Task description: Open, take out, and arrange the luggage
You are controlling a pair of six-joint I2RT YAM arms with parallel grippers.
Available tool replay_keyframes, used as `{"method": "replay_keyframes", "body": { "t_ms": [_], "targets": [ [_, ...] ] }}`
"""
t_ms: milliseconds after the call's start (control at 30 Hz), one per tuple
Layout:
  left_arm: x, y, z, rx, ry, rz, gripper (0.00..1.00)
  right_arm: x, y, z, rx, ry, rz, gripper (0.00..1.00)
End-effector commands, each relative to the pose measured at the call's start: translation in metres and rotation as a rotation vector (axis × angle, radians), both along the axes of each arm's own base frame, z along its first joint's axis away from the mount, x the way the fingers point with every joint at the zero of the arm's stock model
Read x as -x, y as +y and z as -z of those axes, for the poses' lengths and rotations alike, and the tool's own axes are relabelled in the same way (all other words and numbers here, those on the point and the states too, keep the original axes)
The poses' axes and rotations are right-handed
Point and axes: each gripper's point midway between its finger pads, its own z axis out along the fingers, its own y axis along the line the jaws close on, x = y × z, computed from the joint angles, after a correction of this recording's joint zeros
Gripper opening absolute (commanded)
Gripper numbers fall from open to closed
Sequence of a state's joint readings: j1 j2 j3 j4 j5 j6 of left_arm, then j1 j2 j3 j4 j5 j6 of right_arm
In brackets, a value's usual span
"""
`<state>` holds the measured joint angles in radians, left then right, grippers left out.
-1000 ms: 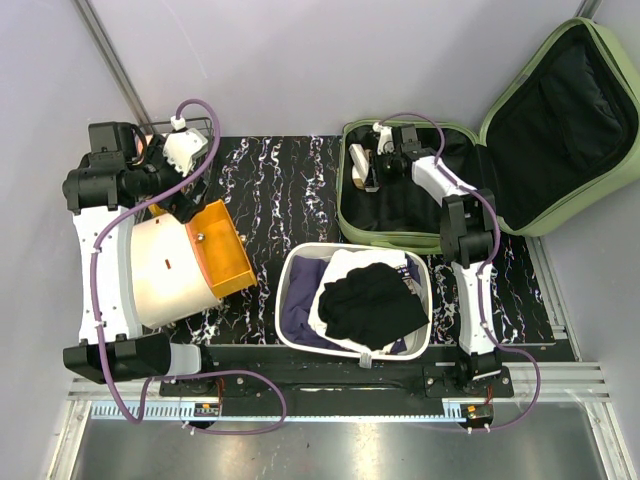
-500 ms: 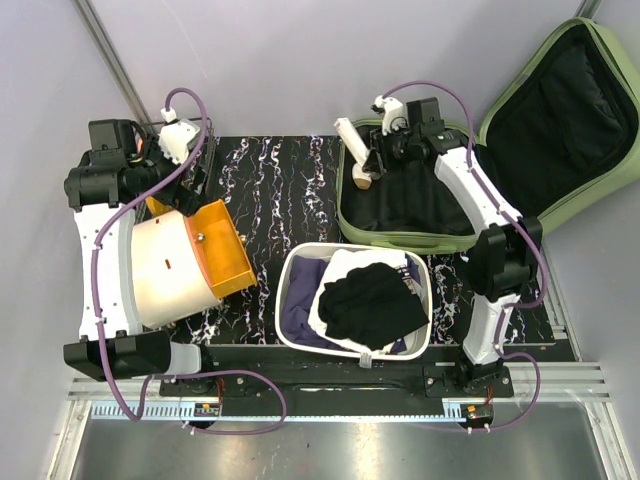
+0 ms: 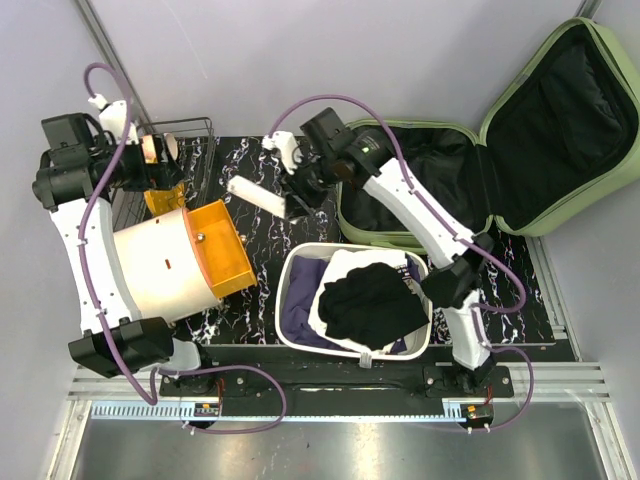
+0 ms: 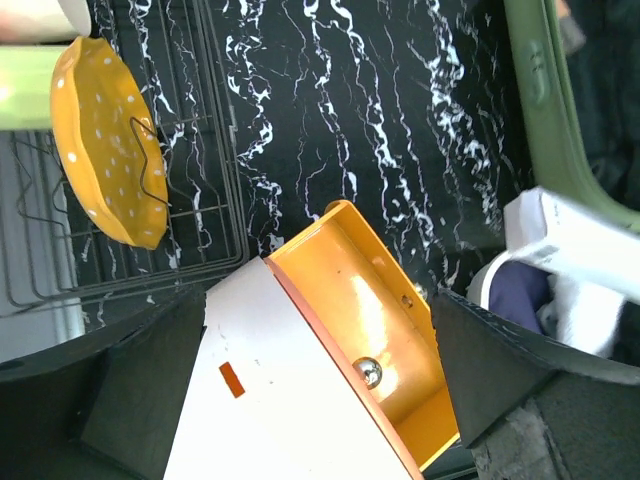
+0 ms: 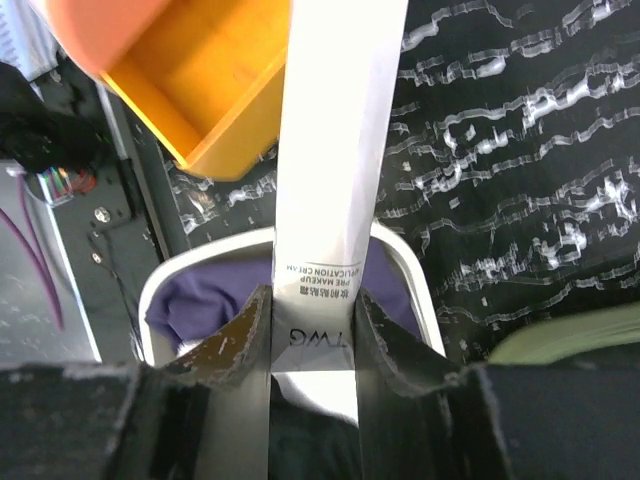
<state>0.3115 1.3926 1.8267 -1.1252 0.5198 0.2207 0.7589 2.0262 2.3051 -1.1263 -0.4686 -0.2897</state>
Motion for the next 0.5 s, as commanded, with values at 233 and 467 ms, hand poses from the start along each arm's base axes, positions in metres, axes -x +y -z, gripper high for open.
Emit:
{"method": "replay_keyframes", "body": {
  "t_ms": [233,467],
  "targets": [
    [0.0,-0.004,-0.019,0.202,-0.057,-0.02,0.99,0.044,0.062,0.013,0.049,0.106,-0.002,0.0],
    [0.005,-0.008,-0.02,0.216,-0.065,-0.01,0.99,0.041,0.089,0.003,-0.022,0.088,0.068,0.0]
  ]
}}
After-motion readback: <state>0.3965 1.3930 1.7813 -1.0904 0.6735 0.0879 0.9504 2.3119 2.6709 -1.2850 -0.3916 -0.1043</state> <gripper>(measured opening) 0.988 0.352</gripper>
